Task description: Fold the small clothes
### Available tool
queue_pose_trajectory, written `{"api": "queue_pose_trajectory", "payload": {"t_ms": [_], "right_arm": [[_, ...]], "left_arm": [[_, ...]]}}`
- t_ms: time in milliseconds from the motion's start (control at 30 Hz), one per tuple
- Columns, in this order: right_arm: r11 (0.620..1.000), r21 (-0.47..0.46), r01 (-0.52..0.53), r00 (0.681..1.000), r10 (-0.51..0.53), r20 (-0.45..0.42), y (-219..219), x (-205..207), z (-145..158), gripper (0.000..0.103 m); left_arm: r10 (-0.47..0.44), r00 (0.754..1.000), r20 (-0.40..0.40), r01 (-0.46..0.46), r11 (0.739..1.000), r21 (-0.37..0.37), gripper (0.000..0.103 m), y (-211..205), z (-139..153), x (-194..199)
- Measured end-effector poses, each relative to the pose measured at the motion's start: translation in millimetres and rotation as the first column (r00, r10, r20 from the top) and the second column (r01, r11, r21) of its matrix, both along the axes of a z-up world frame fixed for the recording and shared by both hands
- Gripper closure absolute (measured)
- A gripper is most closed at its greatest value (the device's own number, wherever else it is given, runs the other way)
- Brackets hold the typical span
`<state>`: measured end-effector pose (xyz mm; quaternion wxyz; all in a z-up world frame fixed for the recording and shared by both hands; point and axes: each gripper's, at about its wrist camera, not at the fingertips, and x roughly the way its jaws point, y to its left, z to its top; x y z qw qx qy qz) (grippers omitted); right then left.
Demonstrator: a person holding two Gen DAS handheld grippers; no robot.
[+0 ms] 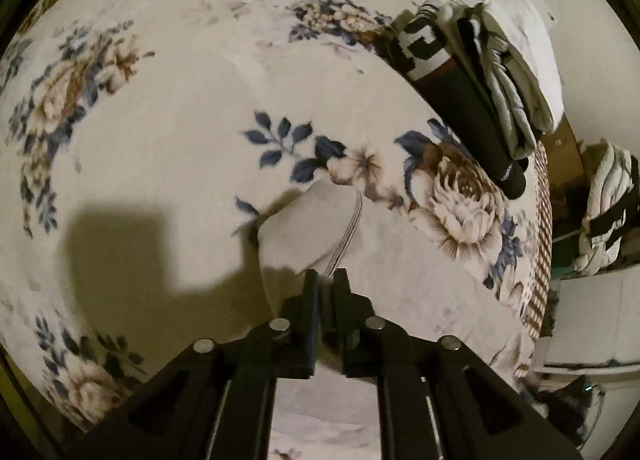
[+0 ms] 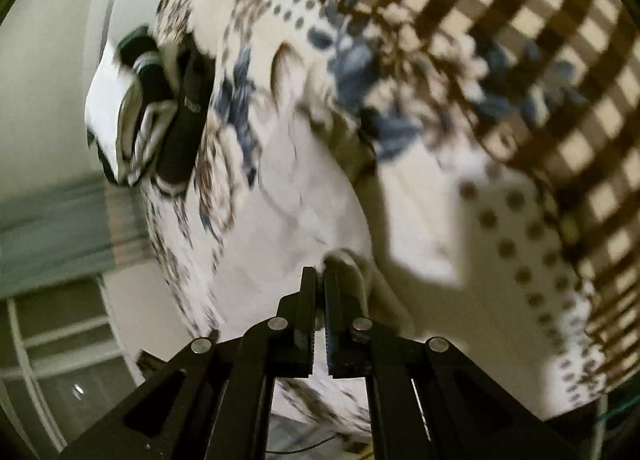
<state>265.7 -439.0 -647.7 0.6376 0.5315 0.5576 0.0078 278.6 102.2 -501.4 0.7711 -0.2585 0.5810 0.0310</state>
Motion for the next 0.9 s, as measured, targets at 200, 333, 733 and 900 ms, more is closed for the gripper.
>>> {"api": "queue_pose_trajectory", "payload": {"t_ms": [200, 333, 733, 900], "right_arm": [[0.942, -0.301, -0.151, 0.983, 0.175, 0.055, 12, -21, 40, 0.039], [0.769, -0.511, -0.384, 0.907, 0.417, -0.054, 51, -19, 39, 0.039], [0.578, -0.747, -0.328, 0.908, 0.411, -0.081, 74, 66, 47, 0.041], [0.612, -0.740, -0.279, 0.928, 0.369, -0.045, 66, 56, 65, 0.040]], "left_arm": [[-0.016, 1.000, 0.008, 0.015, 0.994, 0.109, 0.060, -4, 5, -40], [-0.161, 0.982, -0.102, 0.181, 0.952, 0.247, 0.060, -38, -20, -51], [-0.203, 0.979, -0.025, 0.194, 0.884, 0.425, 0.060, -57, -28, 55], [-0.169, 0.986, -0.004, 0.157, 0.906, 0.394, 0.060, -37, -12, 50]]}}
